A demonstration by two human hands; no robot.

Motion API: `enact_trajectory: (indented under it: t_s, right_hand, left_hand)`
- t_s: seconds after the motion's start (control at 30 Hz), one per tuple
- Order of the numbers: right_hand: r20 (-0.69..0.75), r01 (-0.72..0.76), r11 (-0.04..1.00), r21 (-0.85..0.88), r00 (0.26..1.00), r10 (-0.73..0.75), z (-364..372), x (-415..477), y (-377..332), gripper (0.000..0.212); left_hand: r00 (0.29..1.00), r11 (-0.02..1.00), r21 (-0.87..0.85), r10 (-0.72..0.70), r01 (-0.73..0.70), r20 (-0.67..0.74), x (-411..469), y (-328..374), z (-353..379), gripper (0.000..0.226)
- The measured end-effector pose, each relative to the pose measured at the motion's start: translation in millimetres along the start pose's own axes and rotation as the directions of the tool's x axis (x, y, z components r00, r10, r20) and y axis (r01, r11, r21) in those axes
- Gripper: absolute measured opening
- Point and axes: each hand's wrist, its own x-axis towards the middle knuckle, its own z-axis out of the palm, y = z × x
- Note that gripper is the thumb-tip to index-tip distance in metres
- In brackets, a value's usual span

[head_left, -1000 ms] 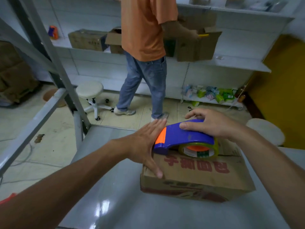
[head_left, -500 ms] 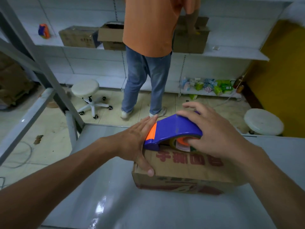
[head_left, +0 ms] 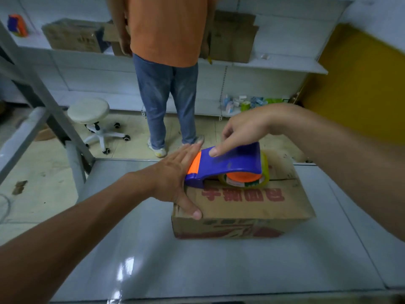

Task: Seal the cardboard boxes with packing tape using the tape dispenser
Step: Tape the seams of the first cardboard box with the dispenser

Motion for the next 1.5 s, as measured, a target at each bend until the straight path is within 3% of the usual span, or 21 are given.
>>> enact_trajectory:
  t_s: [0.17,0.27,0.43,0.67,0.8,1.0,1.13,1.27,1.4,1.5]
  right_hand:
    - [0.131,-0.138,0.986,0.098,0.984,0.124,5,20,-2,0.047]
    - [0.147,-0.146,0.958,0.246,0.983,0.112,17,19,10,0.054]
    - [0.21,-0.127,0.84,0.528,0.978,0.017,29,10,22,0.043]
    - [0.209,-0.042,0.865,0.5,0.975,-0.074,18,-3,39,0.044]
    - [0.22,0.046,0.902,0.43,0.963,-0.153,12,-26,84,0.05]
    - [0.173,0.011,0.91,0.415,0.981,-0.091,3,-54,176,0.069]
    - [0.142,0.065,0.921,0.384,0.981,-0.129,15,-49,200,0.075]
    - [0.143,0.11,0.928,0.355,0.975,-0.17,23,-44,205,0.062]
    - [0.141,0.11,0.93,0.352,0.976,-0.168,27,-43,218,0.054]
    - [0.123,0.112,0.913,0.393,0.977,-0.173,29,-40,221,0.05]
  left_hand:
    - [1.0,0.999,-0.037,0.004,-0.003,0.022,0,-6,4,0.157]
    - [0.999,0.998,-0.059,0.011,-0.009,0.038,0,-7,4,0.156]
    - [0.998,0.999,-0.029,-0.038,0.04,0.056,-1,-2,1,0.157]
    - [0.996,0.996,0.041,-0.085,0.084,0.03,1,0,1,0.156]
    - [0.974,0.973,0.15,-0.195,0.178,0.113,2,7,-4,0.154]
    - [0.934,0.927,0.265,-0.316,0.267,0.165,6,33,-17,0.153]
    - [0.848,0.802,0.505,-0.48,0.321,0.223,17,64,-30,0.155]
    - [0.83,0.653,0.738,-0.497,0.167,0.252,45,98,-32,0.159]
    - [0.826,0.764,0.633,-0.435,0.127,0.358,56,110,-27,0.159]
    - [0.803,0.784,0.601,-0.454,0.154,0.387,61,112,-30,0.154]
